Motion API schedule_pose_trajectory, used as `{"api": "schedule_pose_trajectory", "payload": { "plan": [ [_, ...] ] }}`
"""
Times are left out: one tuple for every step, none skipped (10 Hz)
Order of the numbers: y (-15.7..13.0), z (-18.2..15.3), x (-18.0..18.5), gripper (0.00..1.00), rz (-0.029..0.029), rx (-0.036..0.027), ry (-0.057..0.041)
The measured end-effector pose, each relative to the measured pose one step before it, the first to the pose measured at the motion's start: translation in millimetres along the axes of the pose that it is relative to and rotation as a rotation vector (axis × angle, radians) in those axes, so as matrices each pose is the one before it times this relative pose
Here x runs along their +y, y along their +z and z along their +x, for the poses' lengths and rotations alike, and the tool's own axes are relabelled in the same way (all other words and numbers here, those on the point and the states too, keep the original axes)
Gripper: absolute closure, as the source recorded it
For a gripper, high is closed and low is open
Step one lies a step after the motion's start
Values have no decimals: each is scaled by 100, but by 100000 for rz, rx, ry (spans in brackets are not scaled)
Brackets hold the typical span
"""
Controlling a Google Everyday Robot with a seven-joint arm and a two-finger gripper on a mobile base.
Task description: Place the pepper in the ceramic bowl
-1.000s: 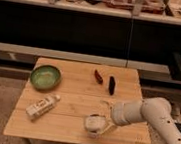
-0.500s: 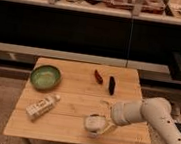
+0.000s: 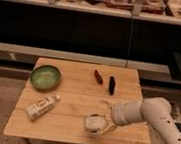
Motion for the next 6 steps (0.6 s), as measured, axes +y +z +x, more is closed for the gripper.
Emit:
{"api": "schedule_pose_trajectory", "payload": {
  "plan": [
    [0,-1,3,20,-6,5,6],
    [3,1,-2,20,4,3,3],
    [0,1,-1,20,4,1,-2],
    [-1,0,2,20,-4,-7,1],
    [-57,-45,172,20,-469,-221,249],
    [-105,-87,576,20,-1106,-511,685]
  ]
}}
